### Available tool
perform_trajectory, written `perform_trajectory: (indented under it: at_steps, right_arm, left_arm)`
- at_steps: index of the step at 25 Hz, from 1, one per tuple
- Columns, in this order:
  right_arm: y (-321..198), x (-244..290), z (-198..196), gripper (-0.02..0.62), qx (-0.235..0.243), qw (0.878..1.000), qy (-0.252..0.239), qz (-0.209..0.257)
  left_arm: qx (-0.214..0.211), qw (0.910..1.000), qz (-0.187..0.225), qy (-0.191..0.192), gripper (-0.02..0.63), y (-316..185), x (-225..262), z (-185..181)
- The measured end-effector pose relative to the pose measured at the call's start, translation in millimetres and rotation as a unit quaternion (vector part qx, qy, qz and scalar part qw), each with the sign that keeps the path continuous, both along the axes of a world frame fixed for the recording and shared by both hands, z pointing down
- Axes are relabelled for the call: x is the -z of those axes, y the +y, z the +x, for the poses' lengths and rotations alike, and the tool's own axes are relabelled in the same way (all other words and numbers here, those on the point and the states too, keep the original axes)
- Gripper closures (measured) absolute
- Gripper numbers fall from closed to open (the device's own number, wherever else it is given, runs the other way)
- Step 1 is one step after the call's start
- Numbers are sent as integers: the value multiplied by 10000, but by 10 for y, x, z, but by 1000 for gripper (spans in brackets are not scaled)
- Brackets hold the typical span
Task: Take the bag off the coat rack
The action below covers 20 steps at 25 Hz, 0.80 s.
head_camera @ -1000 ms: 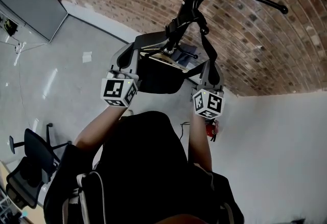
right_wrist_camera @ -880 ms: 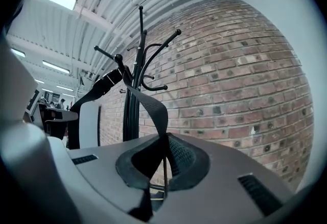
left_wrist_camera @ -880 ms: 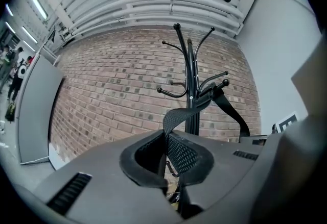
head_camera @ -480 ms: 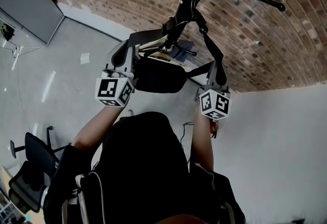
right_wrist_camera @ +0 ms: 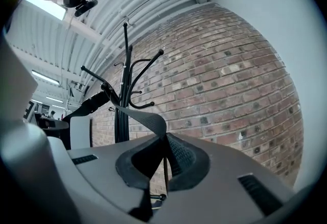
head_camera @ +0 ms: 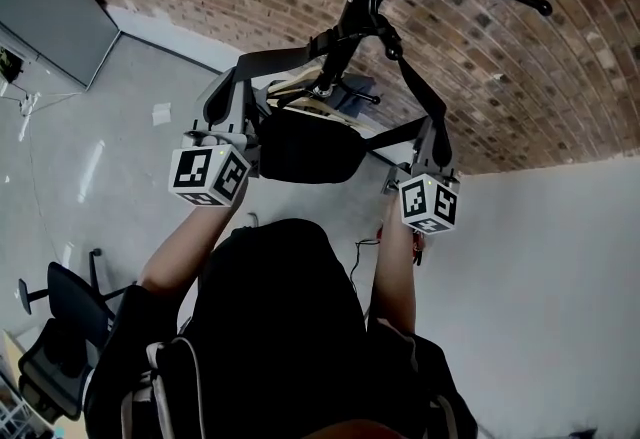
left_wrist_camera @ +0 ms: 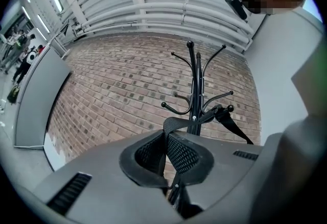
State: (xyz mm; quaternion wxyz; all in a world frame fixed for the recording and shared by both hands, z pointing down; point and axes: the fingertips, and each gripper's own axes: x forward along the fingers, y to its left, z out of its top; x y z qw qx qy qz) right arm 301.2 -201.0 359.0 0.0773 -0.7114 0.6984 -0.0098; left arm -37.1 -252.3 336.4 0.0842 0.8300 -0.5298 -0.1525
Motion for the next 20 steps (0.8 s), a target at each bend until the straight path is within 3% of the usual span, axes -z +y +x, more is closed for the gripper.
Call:
perform_trajectory:
  at_steps: [8, 14, 20]
  right_arm:
    - [101, 202, 161, 575, -178, 9996, 108, 206]
    - [180, 341, 177, 575, -229, 9991, -9, 365]
    - [253, 494, 243, 575, -260, 9980, -151, 558]
  left_arm:
    - [42, 9996, 191, 211, 583, 28, 270, -82]
    - [-70, 9984, 67, 559, 583, 89, 413, -145]
    - [-45, 9979, 130, 636, 583, 108, 553, -217]
